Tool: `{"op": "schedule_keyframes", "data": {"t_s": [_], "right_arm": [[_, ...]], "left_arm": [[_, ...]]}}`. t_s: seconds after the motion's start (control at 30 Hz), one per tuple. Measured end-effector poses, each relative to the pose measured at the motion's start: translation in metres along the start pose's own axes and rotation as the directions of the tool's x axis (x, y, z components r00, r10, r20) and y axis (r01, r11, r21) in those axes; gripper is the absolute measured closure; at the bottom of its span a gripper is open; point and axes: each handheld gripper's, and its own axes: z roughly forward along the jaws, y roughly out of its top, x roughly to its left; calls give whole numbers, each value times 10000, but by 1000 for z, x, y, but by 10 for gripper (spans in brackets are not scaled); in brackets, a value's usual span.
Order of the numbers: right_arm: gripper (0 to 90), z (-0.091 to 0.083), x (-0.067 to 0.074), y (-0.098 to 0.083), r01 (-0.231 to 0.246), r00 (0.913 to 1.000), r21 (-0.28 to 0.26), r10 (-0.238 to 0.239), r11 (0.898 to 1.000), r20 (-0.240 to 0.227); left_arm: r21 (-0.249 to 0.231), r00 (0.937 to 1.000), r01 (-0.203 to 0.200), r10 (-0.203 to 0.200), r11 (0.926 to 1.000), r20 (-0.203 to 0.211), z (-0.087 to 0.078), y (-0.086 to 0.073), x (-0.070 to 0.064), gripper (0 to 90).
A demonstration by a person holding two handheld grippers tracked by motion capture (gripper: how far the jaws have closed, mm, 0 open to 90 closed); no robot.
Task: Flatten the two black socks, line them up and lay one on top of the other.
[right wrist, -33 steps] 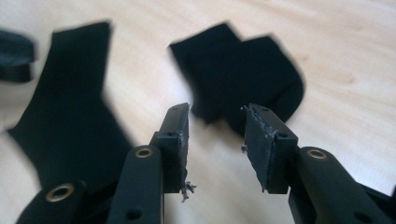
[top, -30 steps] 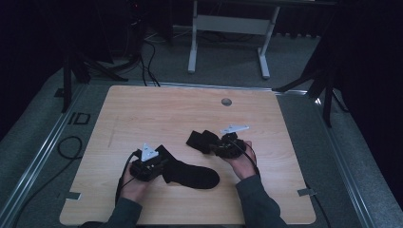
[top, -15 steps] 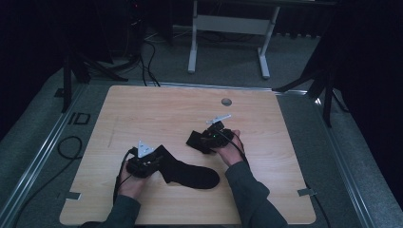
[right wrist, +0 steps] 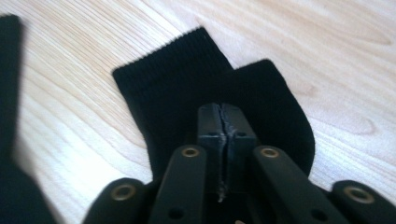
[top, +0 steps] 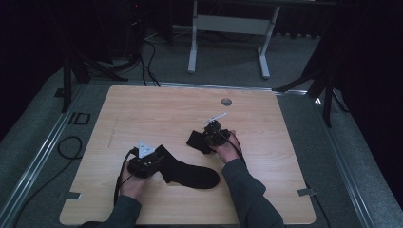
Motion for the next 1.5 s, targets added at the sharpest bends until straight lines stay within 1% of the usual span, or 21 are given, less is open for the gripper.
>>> {"op": "schedule_keyframes", "data": {"t_s": [0.2,0.23,0.27,0.3,0.33,0.4,0.47,0.5,0.57,0.6,0.7,0.87,0.93,1.03,1.07,1.13,1.2,1.23,1.3,1.4,1.5], "right_arm": [[896,-9,-4,0,-50,10000,-240,52,9997,83],[840,-10,-6,0,-184,9997,-240,187,9995,126],[731,-10,-8,-1,-279,9995,-278,283,9992,158],[667,-9,-9,-2,-344,9991,-252,350,9991,224],[618,-8,-9,-3,-314,9991,-164,319,9994,275],[575,-3,-8,-5,-240,9988,184,232,9995,430],[599,3,-8,-7,-346,9984,465,325,9983,454],[643,5,-8,-7,-401,9985,589,378,9975,403],[814,5,-8,-7,-421,9986,545,404,9976,328],[872,4,-8,-6,-436,9985,522,419,9977,339],[880,-2,-7,-5,-540,9984,325,533,9980,204],[889,-18,-2,-1,-359,9992,-150,362,9992,177],[889,-25,-2,0,-365,9993,-388,368,9986,65],[889,-36,-3,0,-360,9992,-748,347,9966,-176],[889,-36,-3,0,-360,9992,-748,347,9966,-176],[888,-49,-7,-1,-382,9989,-972,355,9945,-293],[888,-57,-10,-4,-366,9986,-1129,321,9929,-414],[888,-57,-10,-4,-366,9986,-1129,321,9929,-414],[888,-67,-14,-13,-249,9990,-1172,204,9928,-393],[888,-74,-20,-24,-165,9994,-1079,131,9940,-323],[887,-81,-25,-43,-368,9984,-1089,317,9934,-476]], "left_arm": [[37,10000,-51,51,10000,28,1,0,-2,672],[38,10000,-54,54,10000,34,1,0,-2,672],[48,10000,-64,64,10000,43,1,0,-2,673],[82,10000,-84,83,9999,49,2,0,-2,672],[79,10000,-58,58,10000,47,2,0,-3,672],[66,10000,-68,68,10000,55,2,0,-3,672],[78,9999,-93,92,9999,56,2,0,-4,672],[69,9999,-86,86,9999,54,2,0,-4,672],[76,10000,-86,86,9999,50,2,0,-4,672],[68,9999,-81,80,9999,63,2,0,-4,672],[100,9999,-102,102,9999,70,2,0,-4,672],[121,9999,-159,158,9998,66,3,0,-5,673],[113,9999,-159,158,9998,68,2,0,-5,673],[106,9999,-144,144,9998,74,3,0,-5,673],[106,9999,-144,144,9998,74,3,0,-5,673],[102,9998,-172,171,9998,70,3,0,-6,673],[81,9998,-158,157,9998,81,3,0,-6,672],[81,9998,-158,157,9998,81,3,0,-6,672],[132,9998,-171,170,9998,90,3,-1,-5,672],[152,9997,-176,174,9997,151,3,-1,-7,664],[203,9996,-183,179,9996,232,5,-1,-8,656]]}}
